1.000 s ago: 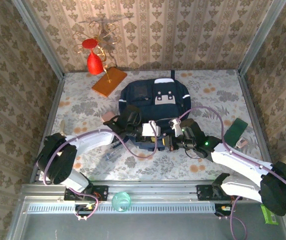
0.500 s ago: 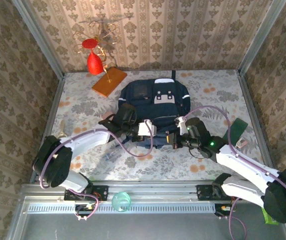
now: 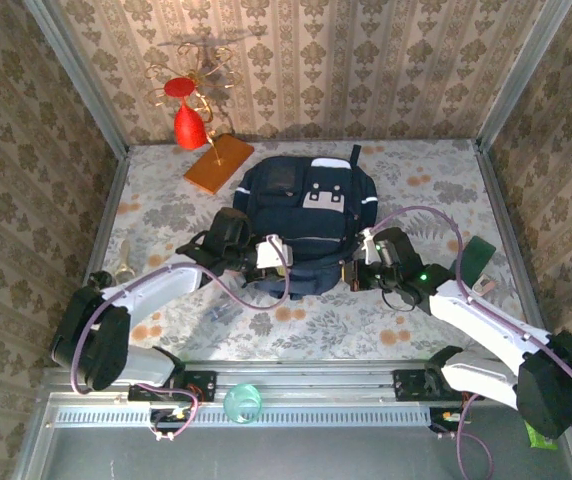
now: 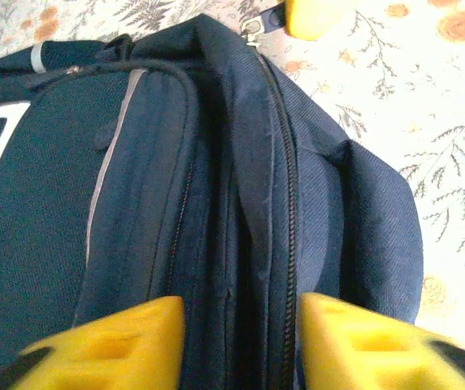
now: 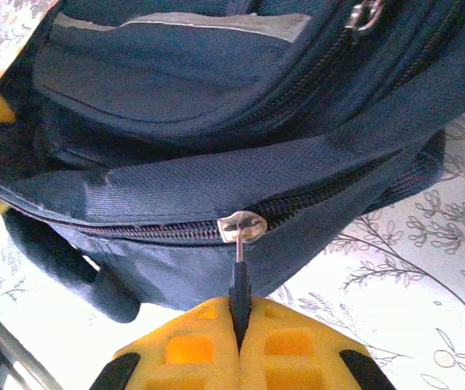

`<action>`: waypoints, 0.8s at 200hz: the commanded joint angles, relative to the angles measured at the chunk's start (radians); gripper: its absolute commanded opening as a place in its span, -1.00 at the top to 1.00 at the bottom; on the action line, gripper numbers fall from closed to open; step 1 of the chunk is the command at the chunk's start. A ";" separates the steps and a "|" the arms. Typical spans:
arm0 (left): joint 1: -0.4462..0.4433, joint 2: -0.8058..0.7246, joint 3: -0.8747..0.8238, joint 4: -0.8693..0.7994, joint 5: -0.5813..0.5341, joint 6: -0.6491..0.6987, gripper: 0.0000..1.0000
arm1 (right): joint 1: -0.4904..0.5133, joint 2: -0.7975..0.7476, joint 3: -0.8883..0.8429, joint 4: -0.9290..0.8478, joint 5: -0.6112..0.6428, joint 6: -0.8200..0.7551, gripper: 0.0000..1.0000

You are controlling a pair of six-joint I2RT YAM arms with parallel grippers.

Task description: Pack books, pencil case, and school supplies into a backpack

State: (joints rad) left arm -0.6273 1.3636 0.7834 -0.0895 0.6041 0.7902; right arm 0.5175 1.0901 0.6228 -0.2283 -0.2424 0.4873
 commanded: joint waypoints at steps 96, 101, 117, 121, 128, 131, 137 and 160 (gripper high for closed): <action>-0.204 0.098 0.115 0.046 -0.111 -0.102 -0.38 | 0.087 0.002 0.025 0.164 -0.055 0.030 1.00; -0.204 0.107 0.123 0.041 -0.113 -0.100 -0.38 | 0.089 -0.003 0.022 0.167 -0.055 0.030 1.00; -0.205 0.134 0.140 0.027 -0.105 -0.090 -0.36 | 0.090 -0.019 0.009 0.184 -0.054 0.032 1.00; -0.206 0.139 0.145 0.023 -0.103 -0.086 -0.35 | 0.091 -0.021 0.007 0.185 -0.053 0.033 1.00; -0.206 0.149 0.153 0.012 -0.102 -0.083 -0.33 | 0.092 -0.026 0.003 0.188 -0.052 0.031 1.00; -0.206 0.151 0.156 0.007 -0.102 -0.081 -0.32 | 0.092 -0.028 0.000 0.188 -0.052 0.032 1.00; -0.205 0.158 0.162 -0.002 -0.103 -0.078 -0.30 | 0.092 -0.031 -0.004 0.192 -0.052 0.030 1.00; -0.205 0.174 0.175 -0.007 -0.109 -0.072 -0.17 | 0.093 -0.042 -0.011 0.200 -0.053 0.033 1.00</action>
State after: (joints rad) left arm -0.8299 1.5223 0.9199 -0.0616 0.4965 0.7002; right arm 0.5995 1.0847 0.6117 -0.1150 -0.2562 0.5205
